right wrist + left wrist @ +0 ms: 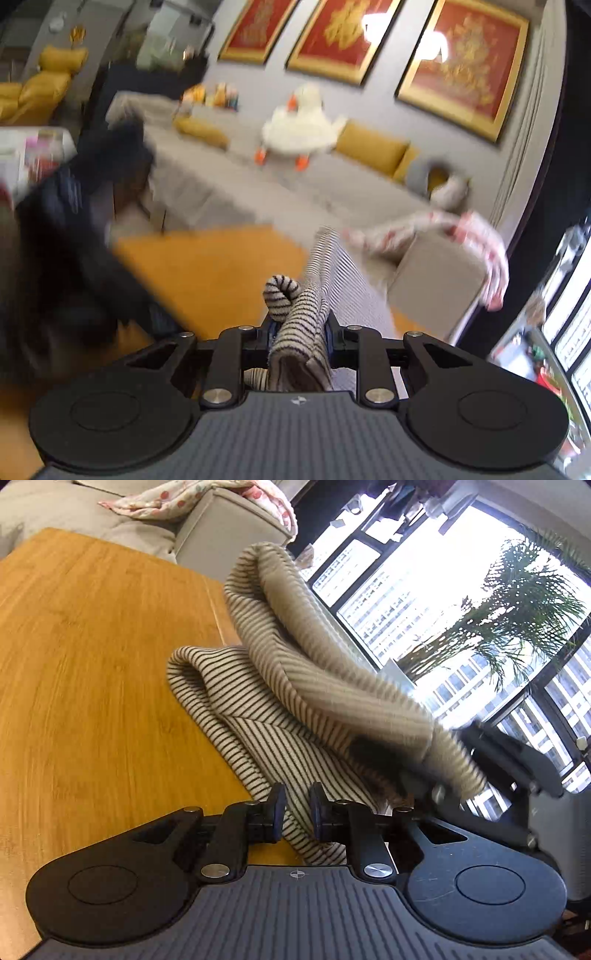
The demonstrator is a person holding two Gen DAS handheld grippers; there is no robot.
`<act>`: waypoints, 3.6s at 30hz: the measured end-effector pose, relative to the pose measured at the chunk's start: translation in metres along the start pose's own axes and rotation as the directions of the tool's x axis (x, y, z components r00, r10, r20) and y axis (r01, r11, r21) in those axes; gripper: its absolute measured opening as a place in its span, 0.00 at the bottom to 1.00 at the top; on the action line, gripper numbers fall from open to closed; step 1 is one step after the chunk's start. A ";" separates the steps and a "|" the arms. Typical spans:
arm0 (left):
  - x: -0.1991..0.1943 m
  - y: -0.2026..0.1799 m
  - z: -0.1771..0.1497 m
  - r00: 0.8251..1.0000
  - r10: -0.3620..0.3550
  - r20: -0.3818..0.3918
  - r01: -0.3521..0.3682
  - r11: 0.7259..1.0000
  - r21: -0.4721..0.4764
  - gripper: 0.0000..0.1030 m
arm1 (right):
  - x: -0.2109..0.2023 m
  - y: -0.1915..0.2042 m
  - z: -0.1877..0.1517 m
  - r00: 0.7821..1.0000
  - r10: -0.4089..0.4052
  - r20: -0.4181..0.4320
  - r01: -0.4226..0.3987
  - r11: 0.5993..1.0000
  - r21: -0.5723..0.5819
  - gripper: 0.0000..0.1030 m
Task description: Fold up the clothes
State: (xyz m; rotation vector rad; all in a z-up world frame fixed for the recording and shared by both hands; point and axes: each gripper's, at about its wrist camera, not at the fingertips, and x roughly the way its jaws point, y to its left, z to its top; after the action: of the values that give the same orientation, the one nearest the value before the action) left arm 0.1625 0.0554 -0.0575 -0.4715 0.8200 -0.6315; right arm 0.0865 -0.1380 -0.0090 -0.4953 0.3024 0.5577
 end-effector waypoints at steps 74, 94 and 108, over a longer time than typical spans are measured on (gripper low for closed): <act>-0.028 0.039 0.067 0.975 0.133 0.176 -0.118 0.989 -0.092 0.16 | 0.029 -0.101 -0.062 0.989 0.044 -0.143 0.066 0.730 0.680 1.00; -0.054 -0.050 -0.001 0.991 0.075 0.110 -0.085 0.992 0.097 0.17 | -0.024 -0.074 -0.036 0.996 -0.031 -0.085 0.074 0.813 0.577 1.00; -0.065 -0.073 -0.025 0.973 0.170 0.157 -0.200 0.959 0.202 0.55 | 0.003 -0.094 -0.063 0.985 -0.072 -0.156 0.159 0.727 0.667 1.00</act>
State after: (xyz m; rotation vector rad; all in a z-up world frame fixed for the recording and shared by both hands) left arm 0.0848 0.0431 0.0063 -0.2329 0.6463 -0.5016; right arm 0.1337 -0.2391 -0.0291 0.1747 0.5599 0.2568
